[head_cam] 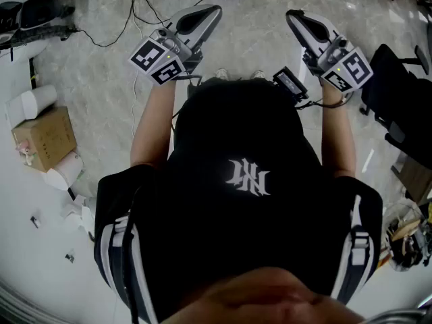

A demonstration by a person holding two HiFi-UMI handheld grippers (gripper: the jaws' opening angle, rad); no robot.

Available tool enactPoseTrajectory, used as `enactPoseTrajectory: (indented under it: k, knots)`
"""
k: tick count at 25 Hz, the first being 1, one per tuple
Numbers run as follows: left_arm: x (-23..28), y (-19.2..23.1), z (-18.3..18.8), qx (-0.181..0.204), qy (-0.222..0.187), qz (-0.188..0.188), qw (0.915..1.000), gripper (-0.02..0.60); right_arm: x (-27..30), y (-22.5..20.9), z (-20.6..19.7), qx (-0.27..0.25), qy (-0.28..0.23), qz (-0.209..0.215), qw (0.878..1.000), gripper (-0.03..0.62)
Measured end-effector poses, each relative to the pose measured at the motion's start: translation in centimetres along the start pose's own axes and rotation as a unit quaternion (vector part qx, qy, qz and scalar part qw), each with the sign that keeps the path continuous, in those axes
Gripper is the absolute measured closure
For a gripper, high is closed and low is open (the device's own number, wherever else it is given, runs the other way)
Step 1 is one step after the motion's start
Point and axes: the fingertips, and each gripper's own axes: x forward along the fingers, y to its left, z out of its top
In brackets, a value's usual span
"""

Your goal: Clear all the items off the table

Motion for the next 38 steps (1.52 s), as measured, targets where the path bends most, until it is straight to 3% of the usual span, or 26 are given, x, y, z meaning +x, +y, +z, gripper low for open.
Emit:
enactPoseTrajectory:
  k: [15, 18, 23, 28, 34, 38]
  knots:
    - [1.2, 0.0, -0.4, 0.013, 0.004, 0.001, 0.9999, 0.569, -1.3, -1.1, 1.4, -0.004, -0.031, -0.008, 0.999, 0.592]
    - [2.0, 0.5, -1.0, 0.009, 0.004, 0.013, 0.9999, 0.569, -2.8, -2.0, 1.8, -0.009, -0.033, -0.015, 0.999, 0.507]
    - [4.2, 0.6, -0.8, 0.020, 0.009, 0.032, 0.9993, 0.569, -5.5, -4.8, 3.1, -0.032, -0.033, -0.028, 0.999, 0.504]
    - [6.6, 0.8, -2.1, 0.026, 0.029, 0.038, 0.9985, 0.569, -5.9, -8.1, 2.3, -0.038, -0.031, -0.033, 0.998, 0.442]
    - [7.3, 4.9, -1.4, 0.015, 0.038, 0.035, 0.9986, 0.569, -3.9, -12.0, 2.8, -0.039, -0.012, -0.041, 0.998, 0.437]
    - [8.6, 9.3, 0.0, 0.013, 0.028, 0.017, 0.9994, 0.569, -2.8, -16.4, 3.5, -0.038, -0.004, -0.073, 0.997, 0.437]
